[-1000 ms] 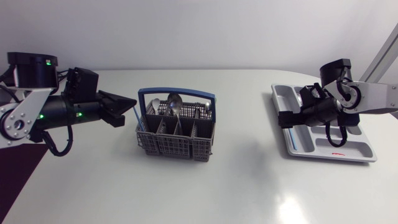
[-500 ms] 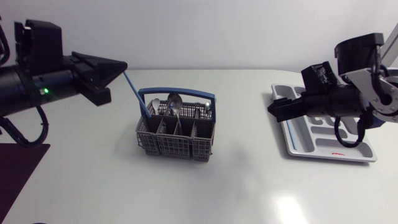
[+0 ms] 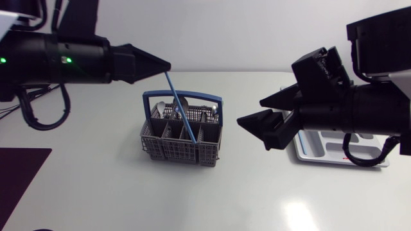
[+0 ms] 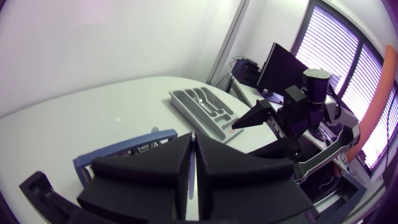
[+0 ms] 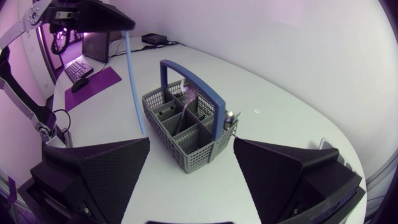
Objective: Unload the cutlery basket into the drawer organizer.
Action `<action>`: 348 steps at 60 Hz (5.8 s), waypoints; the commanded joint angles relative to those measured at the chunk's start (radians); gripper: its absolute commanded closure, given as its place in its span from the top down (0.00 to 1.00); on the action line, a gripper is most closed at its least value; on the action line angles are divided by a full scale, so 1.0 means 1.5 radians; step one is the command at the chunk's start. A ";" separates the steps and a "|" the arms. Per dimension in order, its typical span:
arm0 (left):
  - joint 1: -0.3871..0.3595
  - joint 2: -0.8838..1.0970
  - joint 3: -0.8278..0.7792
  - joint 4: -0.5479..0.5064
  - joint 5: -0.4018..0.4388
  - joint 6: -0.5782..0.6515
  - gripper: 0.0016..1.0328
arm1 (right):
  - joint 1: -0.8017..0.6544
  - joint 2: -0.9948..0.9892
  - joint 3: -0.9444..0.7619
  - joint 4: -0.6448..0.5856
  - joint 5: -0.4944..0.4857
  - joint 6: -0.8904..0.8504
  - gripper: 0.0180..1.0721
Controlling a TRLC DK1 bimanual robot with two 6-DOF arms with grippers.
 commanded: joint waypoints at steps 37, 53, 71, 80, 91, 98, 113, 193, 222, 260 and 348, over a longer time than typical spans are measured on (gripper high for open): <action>-0.041 0.161 0.075 -0.024 0.142 -0.074 0.03 | 0.116 0.123 0.010 0.086 -0.022 -0.020 0.56; -0.039 0.167 0.075 -0.024 0.143 -0.074 0.03 | 0.129 0.154 0.019 0.097 -0.027 -0.024 0.30; -0.037 0.166 0.070 -0.024 0.151 -0.074 0.03 | 0.134 0.175 0.021 0.097 -0.024 -0.020 0.08; -0.034 0.162 0.070 -0.024 0.151 -0.074 0.15 | 0.134 0.170 0.013 0.093 -0.025 -0.020 0.07; -0.010 0.145 0.112 -0.021 0.151 -0.075 0.56 | 0.132 0.156 -0.001 0.079 -0.032 -0.023 0.07; 0.032 0.131 0.151 -0.009 0.151 -0.092 0.63 | 0.127 0.142 -0.015 0.073 -0.031 -0.024 0.07; 0.130 0.092 0.161 -0.021 0.154 -0.076 0.64 | -0.028 0.082 -0.034 0.025 -0.037 -0.040 0.08; 0.120 -0.059 -0.253 -0.036 -0.116 0.298 0.63 | -0.515 0.588 0.166 0.063 0.047 -0.007 0.56; 0.105 -0.002 -0.293 0.043 -0.125 0.305 0.63 | -0.308 0.317 0.076 0.062 0.020 0.020 0.82; 0.150 0.075 -0.369 0.129 -0.154 0.353 0.24 | -0.107 0.438 0.217 0.106 -0.064 0.094 0.28; 0.179 0.175 -0.253 0.229 -0.154 0.333 0.47 | 0.026 0.410 0.235 -0.021 -0.008 0.052 0.50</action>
